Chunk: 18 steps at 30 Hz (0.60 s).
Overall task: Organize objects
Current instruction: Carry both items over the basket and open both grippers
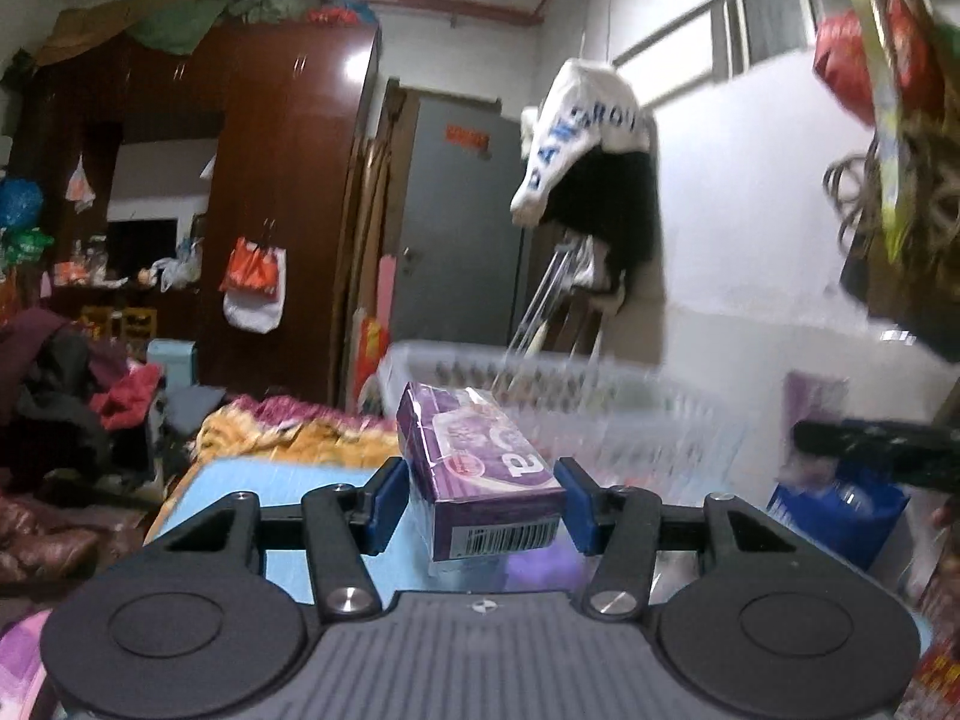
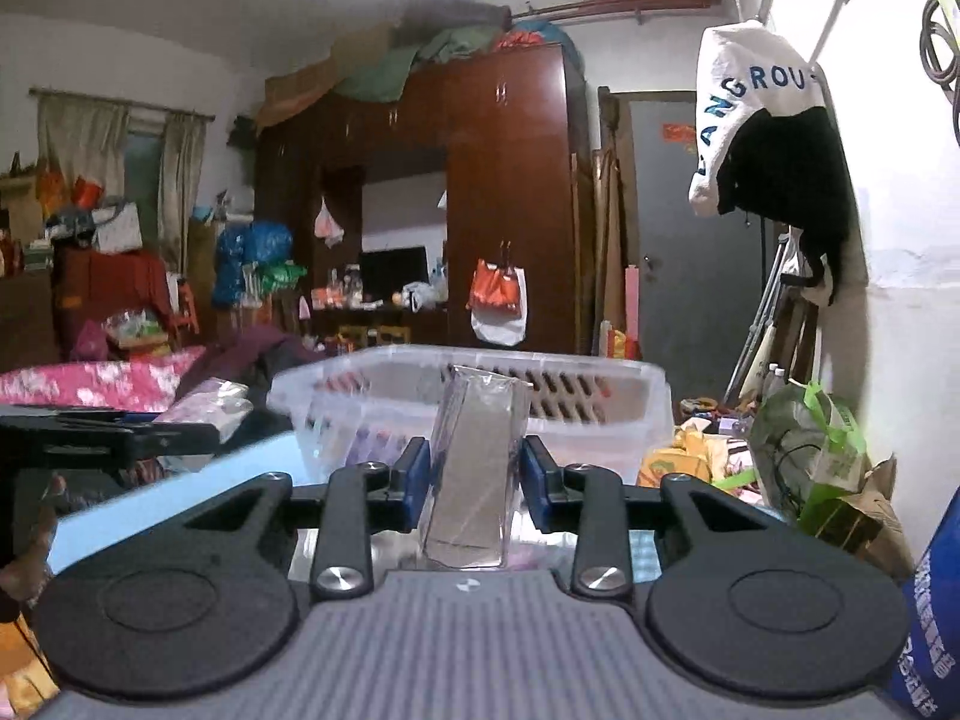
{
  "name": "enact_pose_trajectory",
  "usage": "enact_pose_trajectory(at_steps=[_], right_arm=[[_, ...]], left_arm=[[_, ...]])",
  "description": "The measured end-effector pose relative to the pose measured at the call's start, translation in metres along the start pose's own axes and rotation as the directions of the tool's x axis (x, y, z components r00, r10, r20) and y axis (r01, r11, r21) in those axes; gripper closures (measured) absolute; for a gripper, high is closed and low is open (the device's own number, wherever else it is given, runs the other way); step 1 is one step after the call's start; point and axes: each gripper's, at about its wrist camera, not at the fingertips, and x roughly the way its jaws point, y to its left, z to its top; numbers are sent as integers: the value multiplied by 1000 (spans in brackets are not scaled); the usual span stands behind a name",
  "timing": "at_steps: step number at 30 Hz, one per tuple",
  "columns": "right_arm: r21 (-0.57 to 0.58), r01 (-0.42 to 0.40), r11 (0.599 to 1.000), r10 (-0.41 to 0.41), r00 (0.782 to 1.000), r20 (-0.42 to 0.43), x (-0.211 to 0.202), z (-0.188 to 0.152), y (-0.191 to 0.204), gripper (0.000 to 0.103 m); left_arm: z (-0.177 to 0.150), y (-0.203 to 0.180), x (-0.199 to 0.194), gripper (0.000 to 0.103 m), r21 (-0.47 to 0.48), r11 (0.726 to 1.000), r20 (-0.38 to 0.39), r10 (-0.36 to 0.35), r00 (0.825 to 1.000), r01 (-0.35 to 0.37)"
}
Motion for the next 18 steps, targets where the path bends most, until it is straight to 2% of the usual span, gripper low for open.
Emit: enact_pose_trajectory(at_steps=[4, 7, 12, 13, 14, 15, 16, 17, 18], right_arm=[[17, 6, 1000, -6, 1000, 16, 20, 33, -7, 67], [25, 33, 999, -33, 999, 12, 43, 53, -13, 67], [-57, 97, 994, -99, 994, -43, 79, 57, -11, 66], [-54, 100, 994, -102, 994, -37, 81, 56, -13, 65], [-56, 97, 994, -98, 995, -14, 82, 55, -13, 55], [-70, 113, 991, -113, 994, -2, 85, 53, -13, 42], [-86, 140, 986, -142, 990, -6, 86, 51, -11, 14], [-102, 169, 980, -170, 985, -7, 87, 49, -9, 3], [-111, 180, 977, -182, 983, -5, 84, 47, -7, 3]], left_arm=[[45, -4, 28, 46, -40, 997, -10, -61, 998, 60], [72, -16, 64, 46, -30, 998, -47, -51, 998, 50], [81, -39, 119, 45, -9, 1000, -123, -15, 992, 14], [78, -43, 125, 38, 10, 1000, -122, -15, 992, 16], [75, -45, 129, 32, 31, 1000, -120, 7, 993, -4], [73, -47, 135, 21, 43, 998, -123, 47, 991, -42], [69, -47, 140, 19, 40, 997, -129, 75, 989, -70], [66, -45, 142, 19, 22, 997, -143, 79, 987, -77], [63, -42, 140, 19, 4, 998, -151, 63, 987, -63]])
